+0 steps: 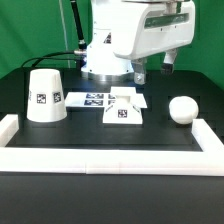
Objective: Assemble lamp
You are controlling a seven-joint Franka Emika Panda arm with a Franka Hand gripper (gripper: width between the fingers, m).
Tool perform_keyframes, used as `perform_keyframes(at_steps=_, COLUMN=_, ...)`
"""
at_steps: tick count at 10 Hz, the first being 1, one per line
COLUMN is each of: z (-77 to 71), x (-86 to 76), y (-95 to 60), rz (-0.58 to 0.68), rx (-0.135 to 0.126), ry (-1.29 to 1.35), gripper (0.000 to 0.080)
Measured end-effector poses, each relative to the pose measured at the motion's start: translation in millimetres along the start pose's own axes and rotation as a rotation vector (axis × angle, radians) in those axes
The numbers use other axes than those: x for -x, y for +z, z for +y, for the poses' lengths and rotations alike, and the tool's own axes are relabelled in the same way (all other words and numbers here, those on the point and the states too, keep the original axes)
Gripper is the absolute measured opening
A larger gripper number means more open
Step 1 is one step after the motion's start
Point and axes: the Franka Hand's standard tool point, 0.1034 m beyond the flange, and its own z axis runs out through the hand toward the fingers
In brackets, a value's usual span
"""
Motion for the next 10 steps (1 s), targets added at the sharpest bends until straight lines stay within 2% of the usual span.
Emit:
perform_keyframes(at_steps=8, z=-1.7, x=3.1, y=1.1, rz=0.003, rx=0.001, ry=0.038, gripper=0.0700)
perform_keyframes(at_steps=10, z=-22.3, x=34.1, y=10.0, rz=-0.018, rx=-0.006, ry=0.184, gripper=0.0700)
